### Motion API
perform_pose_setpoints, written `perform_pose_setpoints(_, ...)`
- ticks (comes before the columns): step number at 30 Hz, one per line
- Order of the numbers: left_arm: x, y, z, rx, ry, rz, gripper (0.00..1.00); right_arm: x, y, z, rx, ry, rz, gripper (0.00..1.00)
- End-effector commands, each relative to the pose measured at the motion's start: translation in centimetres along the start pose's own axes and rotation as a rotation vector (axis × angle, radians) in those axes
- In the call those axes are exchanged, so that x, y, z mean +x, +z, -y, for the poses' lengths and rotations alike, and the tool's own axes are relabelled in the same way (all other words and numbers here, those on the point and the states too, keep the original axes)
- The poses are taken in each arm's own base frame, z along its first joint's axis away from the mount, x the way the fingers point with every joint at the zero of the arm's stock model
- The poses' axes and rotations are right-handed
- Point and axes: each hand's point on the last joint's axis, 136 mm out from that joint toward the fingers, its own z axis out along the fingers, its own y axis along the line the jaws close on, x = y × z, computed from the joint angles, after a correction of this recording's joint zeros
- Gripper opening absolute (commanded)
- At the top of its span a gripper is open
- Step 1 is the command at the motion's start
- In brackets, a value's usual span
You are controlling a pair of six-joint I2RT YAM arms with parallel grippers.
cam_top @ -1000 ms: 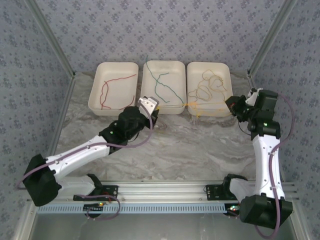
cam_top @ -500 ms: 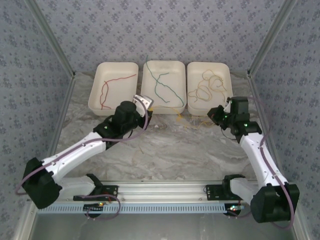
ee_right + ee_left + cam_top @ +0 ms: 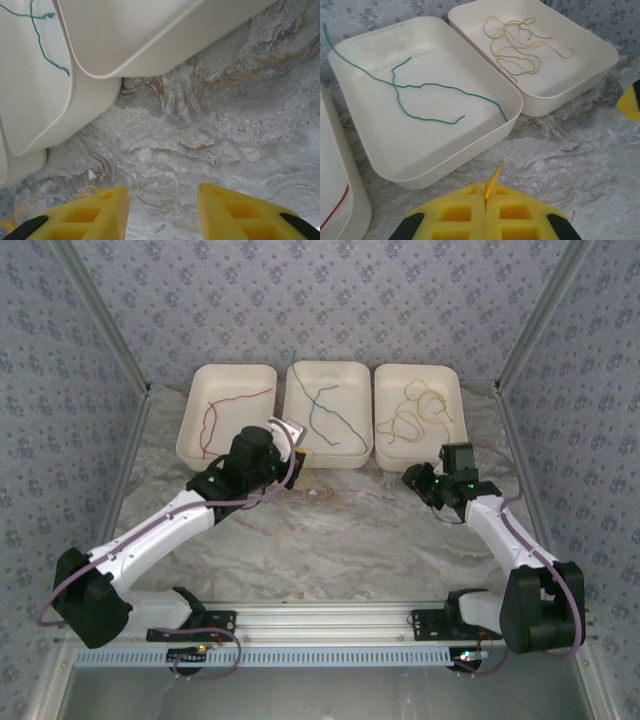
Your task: Untangle the cables
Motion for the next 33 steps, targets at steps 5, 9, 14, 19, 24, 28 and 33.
perform_pose_setpoints(5, 0.2, 0.1, 2.0, 0.088, 0.053, -0.074, 0.00, 2.8, -0.2, -4.3, -0.147, -0.142, 0.029, 0.46)
perform_pose_setpoints(9, -0.2, -0.2, 2.1, 0.092, 0.051, -0.073, 0.00, 5.6, -0.9, -9.4, -0.342, -0.202, 0.022, 0.56)
perform_pose_setpoints(14, -1.0, -0.3, 2.8, 0.120, 0.033, -0.057, 0.00, 7.2, 0.8, -11.0, -0.403, -0.040, -0.111, 0.62)
perform_pose_setpoints(19, -1.7, -0.5, 3.6, 0.137, 0.033, -0.045, 0.00, 9.1, 2.5, -12.1, -0.476, 0.068, -0.174, 0.64)
perform_pose_setpoints(24, -1.8, -0.4, 4.0, 0.146, 0.035, -0.050, 0.00, 9.7, 1.6, -12.6, -0.478, 0.073, -0.169, 0.64)
perform_pose_setpoints(28, -1.7, -0.2, 4.1, 0.145, 0.033, -0.051, 0.00, 10.0, 0.7, -11.4, -0.460, 0.131, -0.146, 0.63)
perform_pose_setpoints(33, -1.9, 0.0, 4.1, 0.144, 0.035, -0.048, 0.00, 11.1, 0.1, -12.5, -0.500, 0.184, -0.177, 0.62)
